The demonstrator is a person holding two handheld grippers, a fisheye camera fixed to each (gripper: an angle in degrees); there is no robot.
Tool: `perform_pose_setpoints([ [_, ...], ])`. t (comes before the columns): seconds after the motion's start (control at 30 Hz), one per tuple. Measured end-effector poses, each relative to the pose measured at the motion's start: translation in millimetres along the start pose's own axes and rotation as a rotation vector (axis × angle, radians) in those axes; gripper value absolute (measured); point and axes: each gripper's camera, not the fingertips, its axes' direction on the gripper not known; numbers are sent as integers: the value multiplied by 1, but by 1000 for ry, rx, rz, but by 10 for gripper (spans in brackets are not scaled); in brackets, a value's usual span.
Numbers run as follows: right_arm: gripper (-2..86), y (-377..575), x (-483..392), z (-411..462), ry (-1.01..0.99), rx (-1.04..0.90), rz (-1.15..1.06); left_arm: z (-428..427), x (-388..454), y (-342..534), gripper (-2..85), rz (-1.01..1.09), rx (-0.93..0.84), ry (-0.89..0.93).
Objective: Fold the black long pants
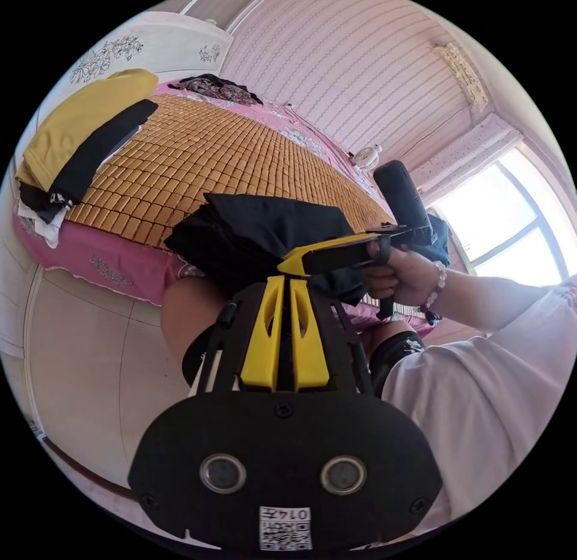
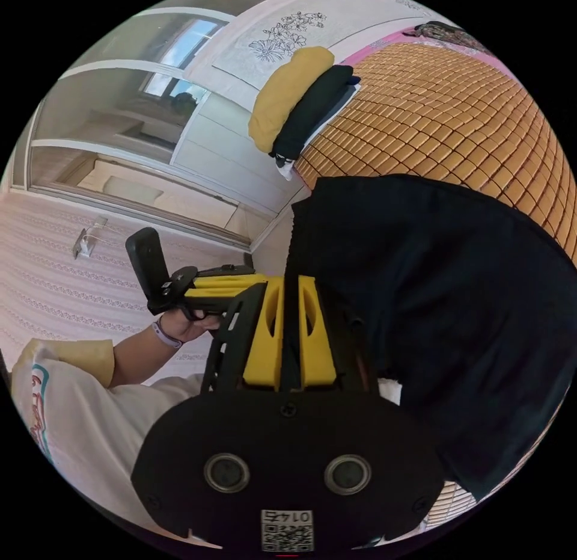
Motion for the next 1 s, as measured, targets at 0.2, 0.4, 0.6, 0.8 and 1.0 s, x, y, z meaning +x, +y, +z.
perform_pose_setpoints([
  [0.2, 10, 11, 1, -24, 34, 34, -2, -20, -16, 0, -4, -109, 44, 12],
  [0.4, 4, 32, 5, -71, -11, 142, 37, -43, -27, -10, 61, -172, 119, -60],
  [0.6, 2, 85, -12, -172, 44, 388, 9, -44, -42, -43, 114, -249, 176, -126],
  [0.8, 3, 231, -31, -347, 301, 850, 132, 4, -42, -88, 104, -242, -109, -253],
  [1.0, 3, 403, -30, -459, 854, 1046, 701, -1, -19, -101, 48, -174, -156, -310],
])
